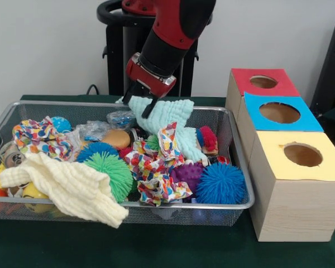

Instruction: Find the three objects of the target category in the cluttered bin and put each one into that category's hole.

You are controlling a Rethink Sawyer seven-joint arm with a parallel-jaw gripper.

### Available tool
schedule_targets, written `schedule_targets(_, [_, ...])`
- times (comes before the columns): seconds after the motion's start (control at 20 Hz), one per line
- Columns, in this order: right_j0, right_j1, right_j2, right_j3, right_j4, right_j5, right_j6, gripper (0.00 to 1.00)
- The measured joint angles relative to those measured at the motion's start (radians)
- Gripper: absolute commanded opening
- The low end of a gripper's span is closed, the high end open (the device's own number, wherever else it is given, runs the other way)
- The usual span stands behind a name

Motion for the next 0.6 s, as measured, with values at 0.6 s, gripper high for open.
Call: schedule_targets(0.6, [0.002,0.044,-0.005,0.000,0.028,-0.001,0.000,1.00])
